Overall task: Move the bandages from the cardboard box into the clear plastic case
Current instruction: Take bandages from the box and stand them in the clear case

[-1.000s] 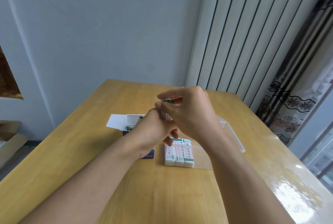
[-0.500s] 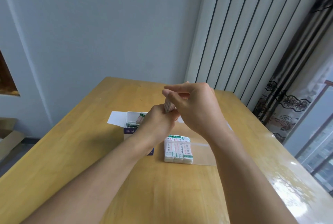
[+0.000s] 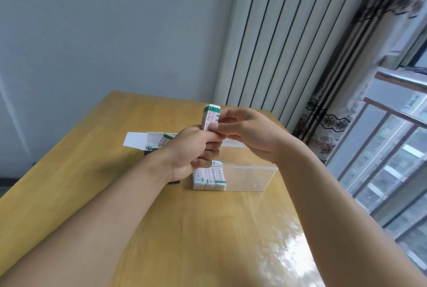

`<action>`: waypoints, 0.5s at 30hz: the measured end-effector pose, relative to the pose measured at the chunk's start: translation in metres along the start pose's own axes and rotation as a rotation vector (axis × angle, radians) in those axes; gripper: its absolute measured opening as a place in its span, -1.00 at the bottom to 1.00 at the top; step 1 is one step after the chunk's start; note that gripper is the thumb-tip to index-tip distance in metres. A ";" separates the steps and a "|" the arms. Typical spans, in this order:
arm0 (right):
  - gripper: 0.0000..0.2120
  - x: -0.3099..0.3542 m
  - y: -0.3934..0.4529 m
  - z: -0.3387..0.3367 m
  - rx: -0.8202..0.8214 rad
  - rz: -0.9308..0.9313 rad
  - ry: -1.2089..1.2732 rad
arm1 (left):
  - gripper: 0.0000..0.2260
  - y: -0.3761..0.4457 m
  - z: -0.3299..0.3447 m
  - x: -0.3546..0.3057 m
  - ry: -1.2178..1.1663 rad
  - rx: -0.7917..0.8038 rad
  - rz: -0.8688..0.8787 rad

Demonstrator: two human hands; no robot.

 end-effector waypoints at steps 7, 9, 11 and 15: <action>-0.86 0.014 -0.008 -0.010 -0.050 -0.080 -0.272 | -0.86 0.001 0.006 0.009 -0.036 -0.007 -0.055; -0.89 0.021 -0.007 -0.004 -0.052 -0.115 -0.324 | -0.82 0.001 0.005 0.007 -0.039 -0.022 -0.039; -0.88 0.025 -0.007 0.000 -0.048 -0.137 -0.352 | -0.78 0.000 0.004 0.005 -0.044 -0.035 -0.016; -0.82 0.018 -0.010 -0.001 -0.096 -0.094 -0.228 | -0.86 0.000 0.005 0.001 -0.009 -0.027 0.029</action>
Point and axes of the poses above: each hand's wrist, its own y-axis towards the middle knuckle, its own z-axis out of the palm, x = y × z, the point moved 10 cm from there along y, towards the middle knuckle, and after that the axes turned 13 degrees about -z, right-handed, at the moved point
